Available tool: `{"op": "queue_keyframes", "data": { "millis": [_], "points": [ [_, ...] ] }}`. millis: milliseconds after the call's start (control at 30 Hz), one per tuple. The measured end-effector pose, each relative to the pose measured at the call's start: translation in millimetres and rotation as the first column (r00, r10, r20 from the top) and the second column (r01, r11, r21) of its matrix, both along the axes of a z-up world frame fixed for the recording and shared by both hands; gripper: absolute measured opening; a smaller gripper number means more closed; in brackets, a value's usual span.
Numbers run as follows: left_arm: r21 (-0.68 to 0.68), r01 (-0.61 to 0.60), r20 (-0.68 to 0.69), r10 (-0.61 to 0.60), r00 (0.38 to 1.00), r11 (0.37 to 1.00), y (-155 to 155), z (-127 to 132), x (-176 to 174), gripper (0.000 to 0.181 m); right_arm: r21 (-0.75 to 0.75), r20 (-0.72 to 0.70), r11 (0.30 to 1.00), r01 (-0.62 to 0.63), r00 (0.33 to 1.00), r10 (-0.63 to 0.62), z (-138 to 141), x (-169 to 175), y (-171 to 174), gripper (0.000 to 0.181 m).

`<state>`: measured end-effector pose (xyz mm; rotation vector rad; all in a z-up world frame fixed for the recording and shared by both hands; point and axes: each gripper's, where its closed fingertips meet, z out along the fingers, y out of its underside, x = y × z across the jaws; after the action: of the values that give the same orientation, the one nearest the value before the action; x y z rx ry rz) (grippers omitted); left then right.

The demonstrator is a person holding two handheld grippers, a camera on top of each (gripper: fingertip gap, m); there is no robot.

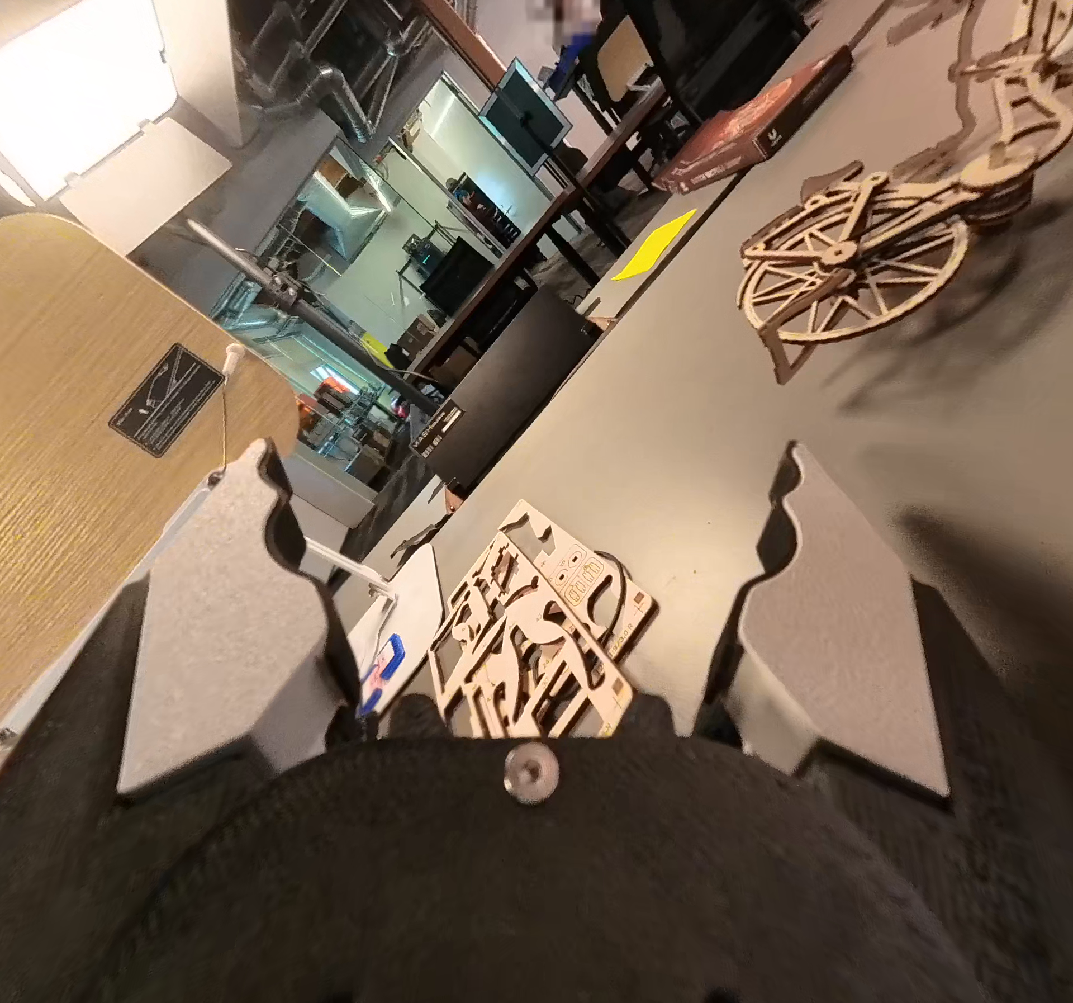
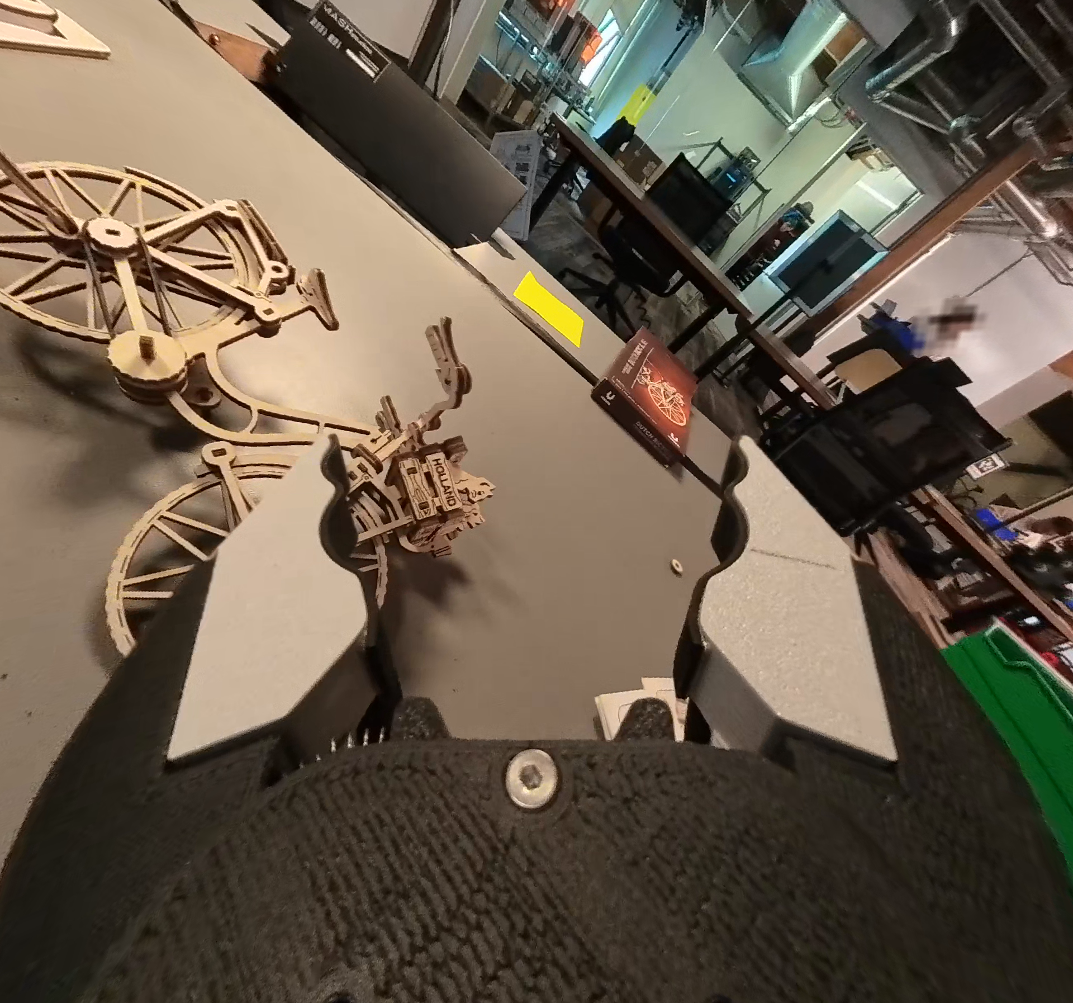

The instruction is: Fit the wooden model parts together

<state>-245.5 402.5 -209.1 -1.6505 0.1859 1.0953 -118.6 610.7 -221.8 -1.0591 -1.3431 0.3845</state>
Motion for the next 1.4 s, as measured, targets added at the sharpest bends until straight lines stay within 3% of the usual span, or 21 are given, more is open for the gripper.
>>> {"op": "queue_keyframes", "data": {
  "millis": [167, 267, 400, 500, 567, 667, 833, 1000, 1067, 1200, 1267, 1333, 1400],
  "points": [
    [-0.06, -0.003, -0.033, 0.001, 0.999, 0.998, 3, -6, 3, 0.157, 0.017, -0.011, 1.0, -0.006, 1.0, 0.006, 2, 0, 0, 0.126],
    [-0.021, -0.002, -0.097, 0.0, 0.995, 1.0, 0, 8, 8, 0.151, -0.049, -0.153, 0.994, -0.098, 0.984, 0.089, 21, 1, -11, 0.112],
    [0.017, 0.094, -0.138, -0.091, 0.986, 0.995, 2, 19, 30, 0.116, -0.119, -0.286, 0.947, -0.3, 0.923, 0.256, 38, 10, -30, 0.062],
    [-0.059, 0.197, -0.13, -0.203, 0.971, 0.979, 9, 8, 50, 0.058, -0.12, -0.339, 0.893, -0.433, 0.864, 0.373, 44, 17, -45, 0.021],
    [-0.131, 0.226, -0.17, -0.246, 0.954, 0.965, 12, -1, 60, 0.027, -0.11, -0.356, 0.879, -0.465, 0.844, 0.402, 48, 20, -50, 0.017],
    [-0.227, 0.222, -0.236, -0.275, 0.932, 0.948, 17, -12, 68, 0.014, -0.067, -0.338, 0.86, -0.505, 0.823, 0.457, 46, 20, -61, 0.014],
    [-0.3, 0.227, -0.254, -0.307, 0.917, 0.926, 21, -23, 72, 0.007, -0.03, -0.283, 0.762, -0.647, 0.737, 0.614, 39, 23, -96, 0.007],
    [-0.27, 0.216, -0.218, -0.278, 0.936, 0.938, 20, -21, 64, 0.006, 0.004, -0.229, 0.628, -0.779, 0.61, 0.758, 33, 36, -131, 0.006],
    [-0.183, 0.23, -0.155, -0.259, 0.953, 0.956, 16, -11, 58, 0.006, 0.023, -0.207, 0.59, -0.807, 0.573, 0.793, 31, 43, -139, 0.007],
    [0.144, 0.228, 0.049, -0.237, 0.97, 0.963, -8, 20, 34, 0.008, 0.102, -0.145, 0.521, -0.847, 0.506, 0.85, 26, 60, -146, 0.007],
    [0.131, 0.182, 0.029, -0.188, 0.982, 0.974, -14, 20, 25, 0.009, 0.164, -0.104, 0.531, -0.832, 0.52, 0.848, 24, 65, -140, 0.006],
    [0.074, 0.168, -0.01, -0.167, 0.986, 0.983, -11, 15, 26, 0.01, 0.27, -0.056, 0.595, -0.757, 0.605, 0.794, 24, 62, -122, 0.006],
    [0.017, 0.194, -0.036, -0.193, 0.98, 0.981, -4, 9, 33, 0.009, 0.346, -0.02, 0.58, -0.737, 0.613, 0.79, 22, 66, -116, 0.004]
  ]
}}
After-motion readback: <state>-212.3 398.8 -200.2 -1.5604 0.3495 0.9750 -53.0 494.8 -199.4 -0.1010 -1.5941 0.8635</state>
